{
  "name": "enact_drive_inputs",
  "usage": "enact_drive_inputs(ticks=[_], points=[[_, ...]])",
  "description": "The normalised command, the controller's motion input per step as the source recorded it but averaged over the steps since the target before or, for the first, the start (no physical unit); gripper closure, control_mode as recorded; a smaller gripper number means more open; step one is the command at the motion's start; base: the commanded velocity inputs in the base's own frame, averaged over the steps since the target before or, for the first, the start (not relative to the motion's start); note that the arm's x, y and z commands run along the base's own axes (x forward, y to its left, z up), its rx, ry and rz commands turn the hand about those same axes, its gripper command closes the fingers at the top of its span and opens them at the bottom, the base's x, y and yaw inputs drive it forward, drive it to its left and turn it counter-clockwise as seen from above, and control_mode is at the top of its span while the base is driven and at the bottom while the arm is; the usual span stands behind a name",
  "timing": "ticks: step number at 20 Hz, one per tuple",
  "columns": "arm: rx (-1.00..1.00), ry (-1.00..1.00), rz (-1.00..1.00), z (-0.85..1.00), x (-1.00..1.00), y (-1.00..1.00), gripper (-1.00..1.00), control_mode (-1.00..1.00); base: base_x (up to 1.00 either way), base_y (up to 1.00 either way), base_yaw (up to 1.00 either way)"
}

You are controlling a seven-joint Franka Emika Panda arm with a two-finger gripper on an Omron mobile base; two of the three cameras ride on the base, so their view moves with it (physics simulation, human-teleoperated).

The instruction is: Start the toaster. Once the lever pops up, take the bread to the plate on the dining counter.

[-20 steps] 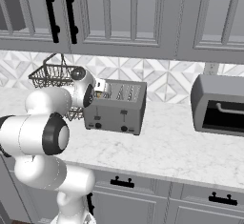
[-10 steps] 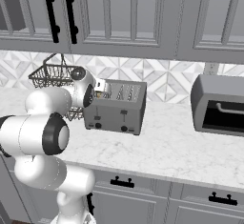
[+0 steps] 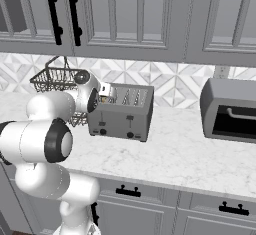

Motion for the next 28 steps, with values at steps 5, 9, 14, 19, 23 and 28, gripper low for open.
enact_drive_inputs(ticks=[5,9,14,19,23,28], points=[[0.00,0.00,0.00,0.00,0.00,0.00,-1.00,-1.00,0.00,0.00,0.00],[0.00,0.00,0.00,0.00,0.00,0.00,-1.00,-1.00,0.00,0.00,0.00],[0.00,0.00,0.00,0.00,0.00,0.00,-1.00,-1.00,0.00,0.00,0.00],[0.00,0.00,0.00,0.00,0.00,0.00,-1.00,-1.00,0.00,0.00,0.00],[0.00,0.00,0.00,0.00,0.00,0.00,-1.00,-1.00,0.00,0.00,0.00],[0.00,0.00,0.00,0.00,0.00,0.00,-1.00,-1.00,0.00,0.00,0.00]])
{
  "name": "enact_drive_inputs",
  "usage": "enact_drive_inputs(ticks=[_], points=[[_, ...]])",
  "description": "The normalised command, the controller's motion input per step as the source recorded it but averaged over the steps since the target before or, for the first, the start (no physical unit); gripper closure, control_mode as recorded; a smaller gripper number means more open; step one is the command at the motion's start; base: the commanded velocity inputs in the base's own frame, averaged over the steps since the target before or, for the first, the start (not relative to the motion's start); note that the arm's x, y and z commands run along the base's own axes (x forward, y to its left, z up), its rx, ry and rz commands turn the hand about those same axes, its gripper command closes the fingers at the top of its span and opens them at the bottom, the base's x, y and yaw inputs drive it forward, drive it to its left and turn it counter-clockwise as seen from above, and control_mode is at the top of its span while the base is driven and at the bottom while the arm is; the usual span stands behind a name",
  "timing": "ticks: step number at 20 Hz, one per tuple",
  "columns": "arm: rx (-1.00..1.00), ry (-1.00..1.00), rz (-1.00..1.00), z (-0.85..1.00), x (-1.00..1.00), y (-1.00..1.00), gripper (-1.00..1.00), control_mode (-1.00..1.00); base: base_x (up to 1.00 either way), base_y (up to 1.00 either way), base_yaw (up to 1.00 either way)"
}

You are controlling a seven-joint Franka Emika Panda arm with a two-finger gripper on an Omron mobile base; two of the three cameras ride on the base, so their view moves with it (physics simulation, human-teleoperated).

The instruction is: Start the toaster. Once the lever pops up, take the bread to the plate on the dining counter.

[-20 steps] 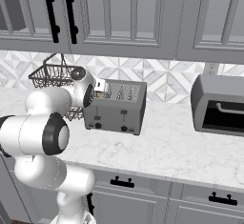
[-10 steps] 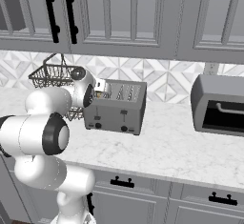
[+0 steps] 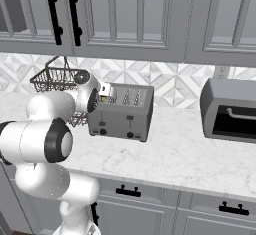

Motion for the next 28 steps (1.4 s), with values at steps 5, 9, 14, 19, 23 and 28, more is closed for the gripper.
enact_drive_inputs(ticks=[5,9,14,19,23,28], points=[[0.00,0.00,0.00,0.00,0.00,0.00,-1.00,-1.00,0.00,0.00,0.00],[0.00,0.00,0.00,0.00,0.00,0.00,-1.00,-1.00,0.00,0.00,0.00],[0.00,0.00,0.00,0.00,0.00,0.00,-1.00,-1.00,0.00,0.00,0.00],[0.00,0.00,0.00,0.00,0.00,0.00,-1.00,-1.00,0.00,0.00,0.00],[0.00,0.00,0.00,0.00,0.00,0.00,-1.00,-1.00,0.00,0.00,0.00],[0.00,0.00,0.00,0.00,0.00,0.00,-1.00,-1.00,0.00,0.00,0.00]])
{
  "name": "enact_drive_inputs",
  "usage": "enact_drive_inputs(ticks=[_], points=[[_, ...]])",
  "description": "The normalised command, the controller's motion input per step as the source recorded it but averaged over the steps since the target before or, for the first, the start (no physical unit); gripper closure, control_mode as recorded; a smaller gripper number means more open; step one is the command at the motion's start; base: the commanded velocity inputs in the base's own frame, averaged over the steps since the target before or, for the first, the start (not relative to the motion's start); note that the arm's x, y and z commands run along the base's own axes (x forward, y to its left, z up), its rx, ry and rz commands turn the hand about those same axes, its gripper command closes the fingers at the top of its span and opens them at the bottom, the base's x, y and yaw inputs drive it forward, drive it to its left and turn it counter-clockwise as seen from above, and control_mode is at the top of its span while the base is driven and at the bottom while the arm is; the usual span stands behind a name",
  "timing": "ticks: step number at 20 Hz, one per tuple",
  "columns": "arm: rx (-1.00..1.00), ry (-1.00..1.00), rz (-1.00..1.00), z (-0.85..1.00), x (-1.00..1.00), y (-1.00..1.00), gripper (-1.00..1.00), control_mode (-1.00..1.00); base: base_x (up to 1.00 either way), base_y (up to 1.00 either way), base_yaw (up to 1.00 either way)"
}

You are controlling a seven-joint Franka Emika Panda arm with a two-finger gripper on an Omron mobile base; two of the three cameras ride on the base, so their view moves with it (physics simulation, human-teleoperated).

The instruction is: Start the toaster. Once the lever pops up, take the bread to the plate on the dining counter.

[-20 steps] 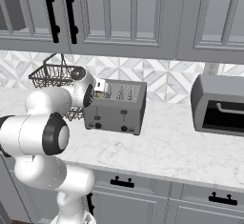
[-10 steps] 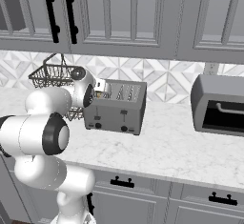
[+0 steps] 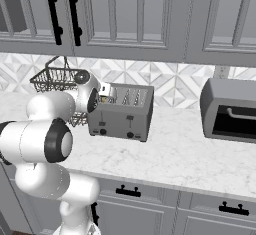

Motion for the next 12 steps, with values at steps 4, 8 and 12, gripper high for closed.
enact_drive_inputs(ticks=[4,8,12], points=[[0.00,0.00,0.00,0.00,0.00,0.00,-1.00,-1.00,0.00,0.00,0.00],[0.00,0.00,0.00,0.00,0.00,0.00,-1.00,-1.00,0.00,0.00,0.00],[0.00,0.00,0.00,0.00,0.00,0.00,-1.00,-1.00,0.00,0.00,0.00]])
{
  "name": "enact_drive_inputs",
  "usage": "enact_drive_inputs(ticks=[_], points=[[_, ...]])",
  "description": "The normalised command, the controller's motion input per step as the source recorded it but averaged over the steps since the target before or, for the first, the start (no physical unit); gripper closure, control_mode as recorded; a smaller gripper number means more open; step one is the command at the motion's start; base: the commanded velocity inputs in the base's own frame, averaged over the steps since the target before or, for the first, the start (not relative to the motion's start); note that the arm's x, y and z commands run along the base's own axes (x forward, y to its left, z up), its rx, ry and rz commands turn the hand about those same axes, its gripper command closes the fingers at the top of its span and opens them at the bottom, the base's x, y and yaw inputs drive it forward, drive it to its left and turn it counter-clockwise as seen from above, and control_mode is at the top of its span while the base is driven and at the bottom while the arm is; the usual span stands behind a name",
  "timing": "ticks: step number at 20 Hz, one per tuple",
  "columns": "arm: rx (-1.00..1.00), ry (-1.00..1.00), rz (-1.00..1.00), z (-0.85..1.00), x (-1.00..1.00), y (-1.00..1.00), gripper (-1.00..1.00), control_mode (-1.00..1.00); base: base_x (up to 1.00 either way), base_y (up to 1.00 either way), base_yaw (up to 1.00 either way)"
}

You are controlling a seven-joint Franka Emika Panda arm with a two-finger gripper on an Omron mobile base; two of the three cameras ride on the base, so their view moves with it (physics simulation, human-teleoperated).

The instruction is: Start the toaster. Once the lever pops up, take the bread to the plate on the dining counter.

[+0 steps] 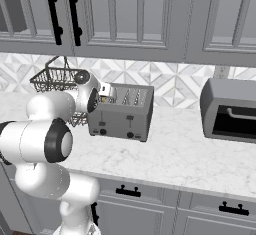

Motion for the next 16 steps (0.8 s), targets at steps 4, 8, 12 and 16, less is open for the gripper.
enact_drive_inputs(ticks=[4,8,12,16], points=[[0.00,0.00,0.00,0.00,0.00,0.00,-1.00,-1.00,0.00,0.00,0.00],[0.00,0.00,0.00,0.00,0.00,0.00,-1.00,-1.00,0.00,0.00,0.00],[0.00,0.00,0.00,0.00,0.00,0.00,-1.00,-1.00,0.00,0.00,0.00],[0.00,0.00,0.00,0.00,0.00,0.00,-1.00,-1.00,0.00,0.00,0.00]])
